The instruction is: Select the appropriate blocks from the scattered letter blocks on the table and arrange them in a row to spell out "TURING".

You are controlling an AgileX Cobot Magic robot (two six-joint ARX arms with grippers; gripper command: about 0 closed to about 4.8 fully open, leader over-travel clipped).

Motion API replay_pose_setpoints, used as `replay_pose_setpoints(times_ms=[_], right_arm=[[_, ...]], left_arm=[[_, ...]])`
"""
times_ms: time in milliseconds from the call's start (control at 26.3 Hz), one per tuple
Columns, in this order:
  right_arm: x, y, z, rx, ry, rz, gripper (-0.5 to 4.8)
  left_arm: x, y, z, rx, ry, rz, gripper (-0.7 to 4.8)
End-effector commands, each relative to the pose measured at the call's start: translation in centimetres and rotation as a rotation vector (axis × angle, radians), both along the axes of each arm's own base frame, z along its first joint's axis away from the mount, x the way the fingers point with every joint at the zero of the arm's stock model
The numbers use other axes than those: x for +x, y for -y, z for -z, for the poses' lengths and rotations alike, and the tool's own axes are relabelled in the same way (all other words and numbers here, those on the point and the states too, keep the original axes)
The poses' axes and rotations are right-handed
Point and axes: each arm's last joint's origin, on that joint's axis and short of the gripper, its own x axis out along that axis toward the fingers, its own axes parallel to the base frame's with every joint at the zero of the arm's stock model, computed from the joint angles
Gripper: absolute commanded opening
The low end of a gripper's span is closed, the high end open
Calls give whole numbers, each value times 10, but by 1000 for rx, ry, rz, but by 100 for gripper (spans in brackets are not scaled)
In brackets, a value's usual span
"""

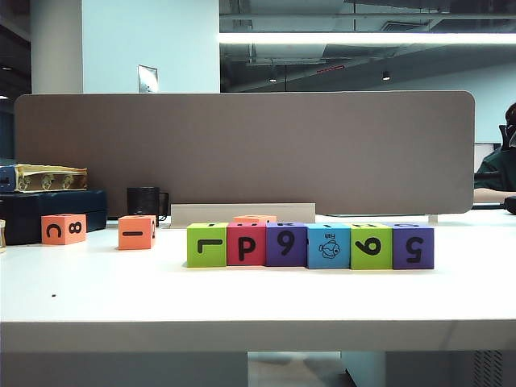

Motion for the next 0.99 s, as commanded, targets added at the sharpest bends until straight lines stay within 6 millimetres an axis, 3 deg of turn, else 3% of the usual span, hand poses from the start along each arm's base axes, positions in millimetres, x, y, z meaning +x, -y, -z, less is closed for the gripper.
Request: replay_pose_setpoints(times_ms=[38, 228, 990], right_arm=[[0, 0, 0, -3, 11, 0, -1], [0, 0, 0, -3, 11, 0, -1], [0, 0, 0, -3, 11, -1, -1]], left_arm=[[0, 5, 1, 50, -21, 82, 21], [0, 9, 2, 80, -32, 179, 21], [0, 9, 1, 55, -26, 199, 21]])
